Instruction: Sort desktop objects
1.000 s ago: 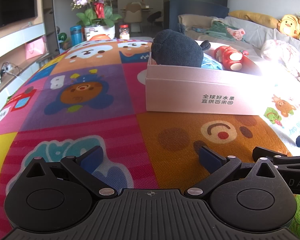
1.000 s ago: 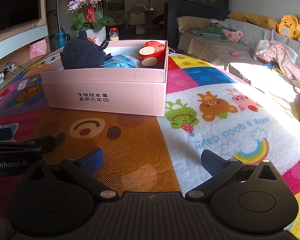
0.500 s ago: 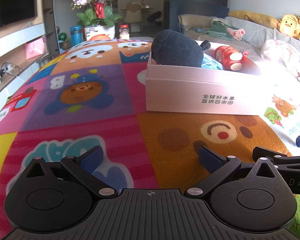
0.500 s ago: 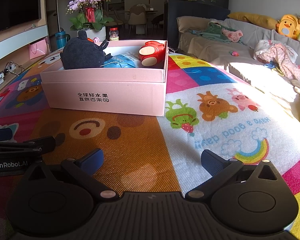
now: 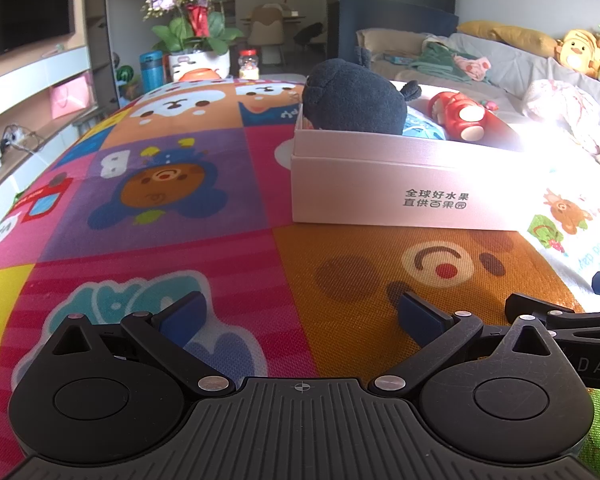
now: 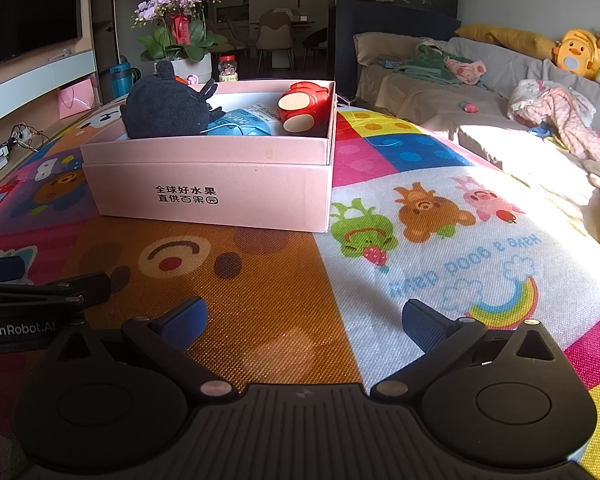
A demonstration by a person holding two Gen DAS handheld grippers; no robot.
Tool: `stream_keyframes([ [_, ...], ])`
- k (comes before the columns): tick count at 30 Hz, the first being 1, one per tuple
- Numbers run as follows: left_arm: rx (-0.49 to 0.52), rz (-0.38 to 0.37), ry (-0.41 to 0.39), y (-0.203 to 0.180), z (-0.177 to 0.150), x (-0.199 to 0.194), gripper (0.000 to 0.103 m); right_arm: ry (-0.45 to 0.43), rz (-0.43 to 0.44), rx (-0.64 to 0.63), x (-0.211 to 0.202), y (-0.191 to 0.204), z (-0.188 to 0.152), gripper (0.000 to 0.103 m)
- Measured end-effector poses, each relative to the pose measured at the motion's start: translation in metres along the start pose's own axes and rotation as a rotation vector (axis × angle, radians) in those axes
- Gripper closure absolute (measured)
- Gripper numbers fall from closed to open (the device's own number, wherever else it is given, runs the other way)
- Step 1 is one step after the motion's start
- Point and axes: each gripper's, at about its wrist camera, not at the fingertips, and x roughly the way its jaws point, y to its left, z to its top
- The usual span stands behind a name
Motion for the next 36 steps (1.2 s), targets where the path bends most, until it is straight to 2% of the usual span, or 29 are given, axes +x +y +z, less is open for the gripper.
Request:
stream_keyframes([
  [36, 0.009, -0.007, 0.003, 0.0046, 0.0065, 0.004, 0.0, 0.0, 0.003, 0.005, -0.0006, 0.0003, -0.0006, 0.0],
])
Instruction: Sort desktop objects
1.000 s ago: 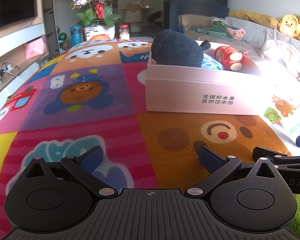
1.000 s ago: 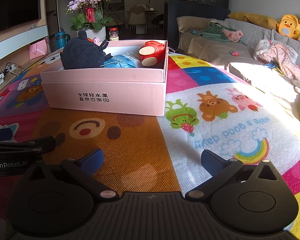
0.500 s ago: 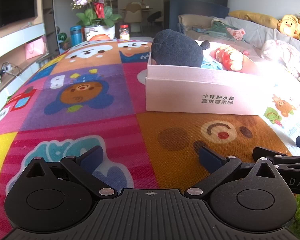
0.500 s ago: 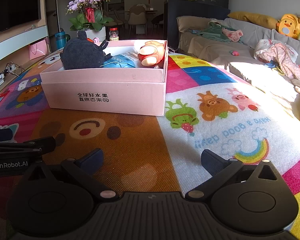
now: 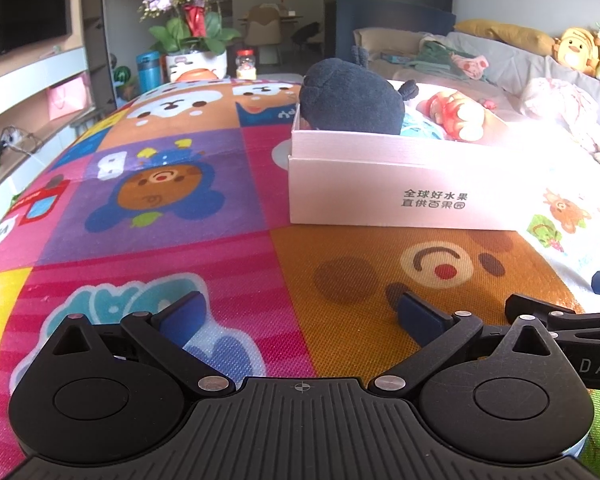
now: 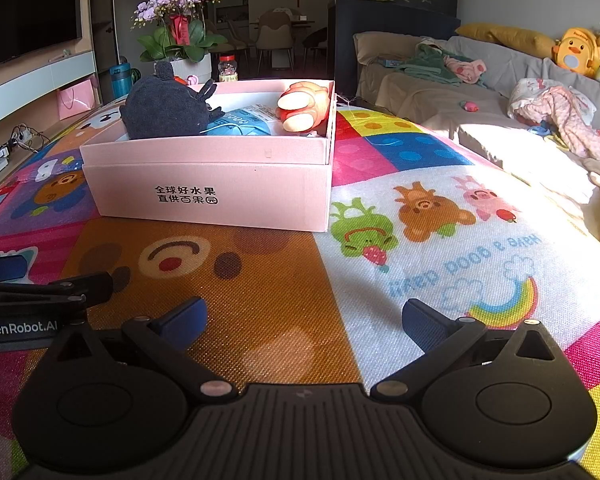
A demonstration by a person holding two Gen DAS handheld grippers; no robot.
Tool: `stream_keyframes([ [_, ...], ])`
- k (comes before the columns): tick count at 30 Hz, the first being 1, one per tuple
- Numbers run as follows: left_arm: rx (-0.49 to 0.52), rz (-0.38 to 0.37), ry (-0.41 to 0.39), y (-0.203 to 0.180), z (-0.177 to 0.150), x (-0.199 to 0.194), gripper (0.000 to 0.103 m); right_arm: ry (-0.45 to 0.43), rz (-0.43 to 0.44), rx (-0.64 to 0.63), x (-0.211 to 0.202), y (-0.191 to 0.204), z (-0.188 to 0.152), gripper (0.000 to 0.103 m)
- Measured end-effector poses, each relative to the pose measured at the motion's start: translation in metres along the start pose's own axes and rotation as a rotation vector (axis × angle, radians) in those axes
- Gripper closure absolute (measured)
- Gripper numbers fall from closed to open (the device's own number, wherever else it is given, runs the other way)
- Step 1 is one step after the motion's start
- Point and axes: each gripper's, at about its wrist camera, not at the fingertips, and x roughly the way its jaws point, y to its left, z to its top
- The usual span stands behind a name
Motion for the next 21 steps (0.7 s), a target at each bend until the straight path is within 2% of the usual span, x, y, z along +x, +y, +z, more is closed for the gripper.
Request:
stream_keyframes([
  [8, 0.024, 0.008, -0.005, -0.003, -0.001, 0.001, 0.0, 0.0, 0.002, 0.003, 0.0, 0.0, 0.0, 0.0],
  [12, 0.009, -0.027, 0.037, 0.008, -0.005, -0.01, 0.0, 0.001, 0.002, 0.004, 0.0, -0.001, 0.001, 0.0],
  [14, 0.014, -0.017, 0.05, 0.006, -0.008, -0.015, 0.0, 0.001, 0.001, 0.003, 0.0, 0.0, 0.001, 0.0],
  [21, 0.0, -0.027, 0.045, 0.008, -0.012, -0.019, 0.0, 0.0, 0.0, 0.003, 0.0, -0.001, 0.001, 0.0],
])
